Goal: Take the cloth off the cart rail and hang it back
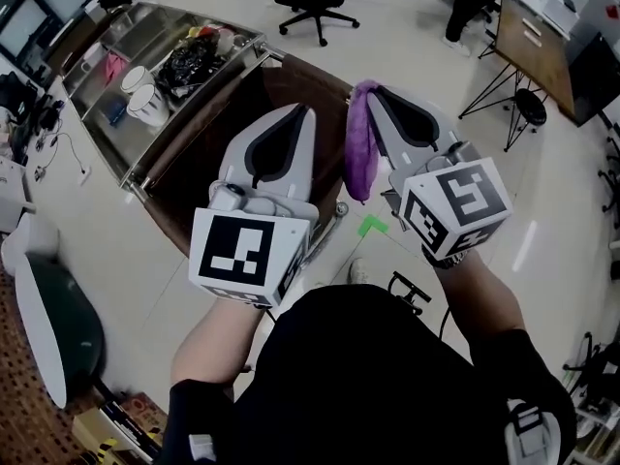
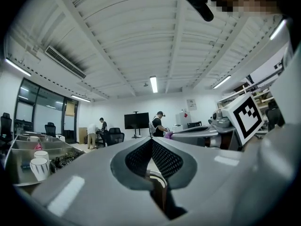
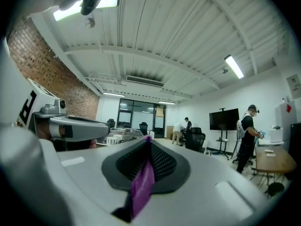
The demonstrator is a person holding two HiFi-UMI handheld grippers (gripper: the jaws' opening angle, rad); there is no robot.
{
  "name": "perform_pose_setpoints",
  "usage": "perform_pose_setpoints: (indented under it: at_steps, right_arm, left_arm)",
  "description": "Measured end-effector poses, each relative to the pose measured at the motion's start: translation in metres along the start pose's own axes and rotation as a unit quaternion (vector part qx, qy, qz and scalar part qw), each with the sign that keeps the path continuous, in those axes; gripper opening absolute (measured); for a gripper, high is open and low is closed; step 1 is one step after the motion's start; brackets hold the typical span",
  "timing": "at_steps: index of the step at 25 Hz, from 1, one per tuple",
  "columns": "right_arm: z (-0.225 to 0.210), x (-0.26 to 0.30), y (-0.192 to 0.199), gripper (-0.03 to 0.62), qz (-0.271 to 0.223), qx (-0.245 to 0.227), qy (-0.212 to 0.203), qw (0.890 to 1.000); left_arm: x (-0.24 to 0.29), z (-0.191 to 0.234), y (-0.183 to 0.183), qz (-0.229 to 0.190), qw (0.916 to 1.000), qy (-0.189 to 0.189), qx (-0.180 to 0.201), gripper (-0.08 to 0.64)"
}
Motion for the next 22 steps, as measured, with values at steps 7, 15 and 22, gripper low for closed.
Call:
perform_pose_setpoints:
  at_steps: [7,15,22]
  right_arm:
    - [-0.015,0.045,0.004,0.02,0.007,0.002,-0.052,0.999]
    - [-0.022,0.086,0.039,0.02,0.063,0.012,-0.086,0.994]
    - [-0.018,0.102,0.079,0.089,0.137,0.012,-0.106,0.985]
  left_arm:
    - [0.019,0.015,0.002,0.031,0.9984,-0.046,-0.008,-0.011]
    - [0.03,0.035,0.008,0.013,0.9971,-0.075,-0.005,-0.011]
    - [0.033,0.037,0.02,0.01,0.9967,-0.079,-0.01,-0.011]
Point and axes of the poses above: the fingertips, and each gripper's own axes: x forward along the fingers, z to its left, y out of its underside, the point moved 6 cm from there along -x, backward along the fingers, and after that the axes turned 1 degree about x, right-handed, at the moved point
